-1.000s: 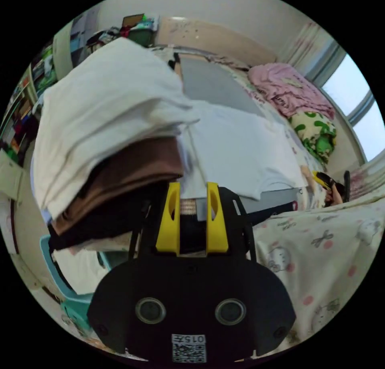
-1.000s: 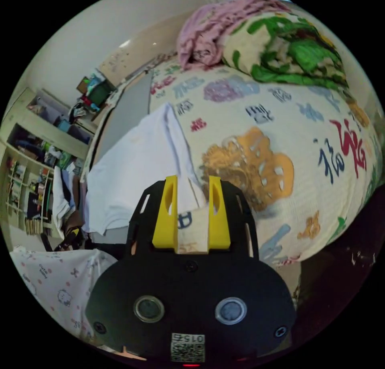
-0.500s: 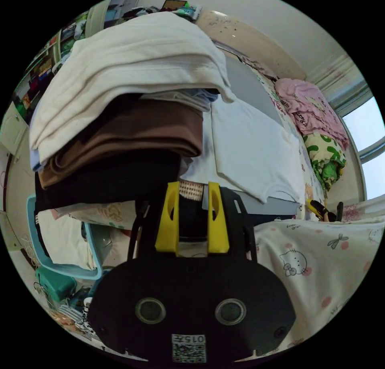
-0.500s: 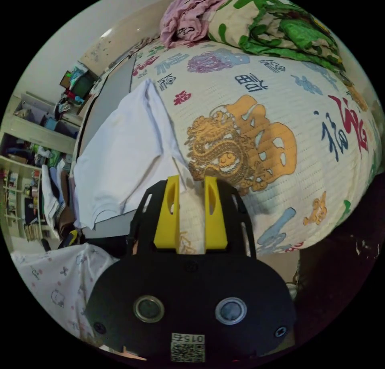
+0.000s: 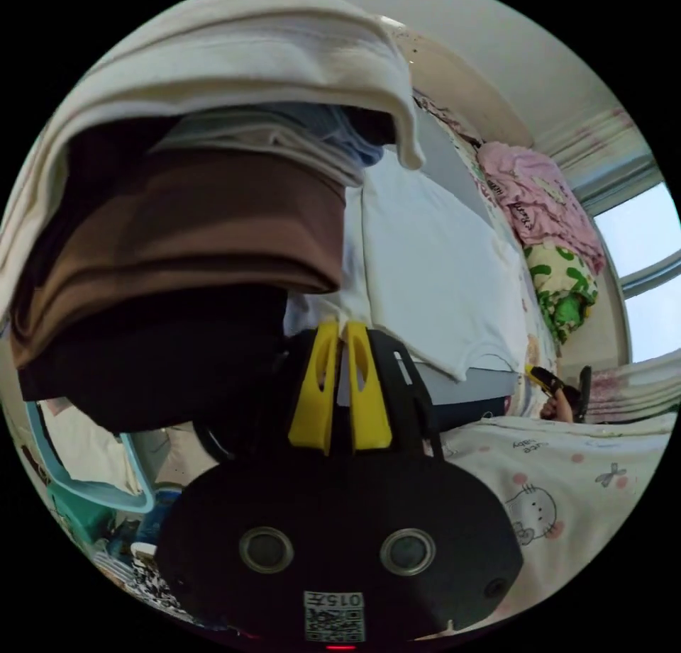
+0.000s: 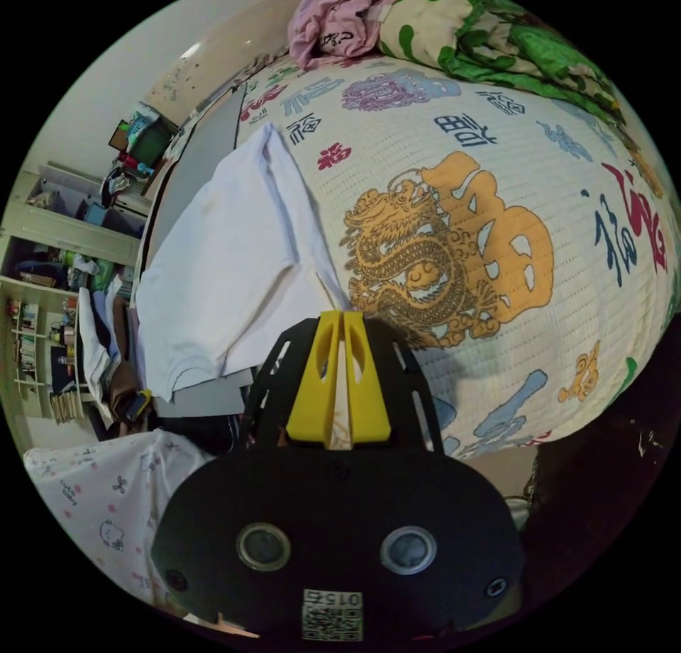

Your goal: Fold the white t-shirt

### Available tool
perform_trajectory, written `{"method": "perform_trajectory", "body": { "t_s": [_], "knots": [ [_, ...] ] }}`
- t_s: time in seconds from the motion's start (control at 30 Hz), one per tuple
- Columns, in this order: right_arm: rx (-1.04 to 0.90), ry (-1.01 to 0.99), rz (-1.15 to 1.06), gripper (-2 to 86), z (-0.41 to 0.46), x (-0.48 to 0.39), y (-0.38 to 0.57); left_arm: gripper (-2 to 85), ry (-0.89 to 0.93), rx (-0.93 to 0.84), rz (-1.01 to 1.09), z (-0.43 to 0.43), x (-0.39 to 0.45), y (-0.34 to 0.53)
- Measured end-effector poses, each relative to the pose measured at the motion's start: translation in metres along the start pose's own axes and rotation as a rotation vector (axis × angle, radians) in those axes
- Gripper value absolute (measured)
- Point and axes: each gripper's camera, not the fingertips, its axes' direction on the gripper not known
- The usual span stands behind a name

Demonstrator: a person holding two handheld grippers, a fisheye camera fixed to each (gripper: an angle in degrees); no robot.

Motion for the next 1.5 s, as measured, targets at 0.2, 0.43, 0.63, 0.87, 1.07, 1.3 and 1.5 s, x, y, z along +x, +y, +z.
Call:
{"method": "perform_trajectory", "body": {
  "t_s": [0.2, 0.43, 0.63, 0.87, 1.07, 1.3, 1.5],
  "knots": [
    [0.009, 0.057, -0.020, -0.2, -0.022, 0.062, 0.005, 0.0, -0.040, -0.014, 0.083, -0.022, 0.037, -0.002],
    [-0.046, 0.095, -0.035, 1.3, -0.018, 0.154, 0.035, 0.2, -0.140, -0.091, 0.190, -0.028, 0.087, -0.008],
    [0.146, 0.182, -0.466, 5.6, -0.057, 0.146, 0.086, 0.5, -0.253, 0.085, 0.590, -0.066, 0.181, -0.026],
    [-0.169, 0.258, -1.175, 9.6, 0.030, 0.098, 0.136, 7.5, -0.011, -0.175, 1.099, 0.023, 0.306, -0.099],
    [-0.305, 0.339, -1.350, 10.1, 0.090, 0.135, 0.154, 9.2, -0.034, -0.415, 1.320, 0.098, 0.356, -0.127],
    [-0.361, 0.278, -1.290, 5.8, 0.116, 0.174, 0.146, 3.4, -0.043, -0.433, 1.322, 0.127, 0.375, -0.169],
    [-0.350, 0.309, -1.259, 3.0, 0.137, 0.175, 0.137, -0.5, 0.056, -0.369, 1.212, 0.118, 0.372, -0.218]
  ]
}}
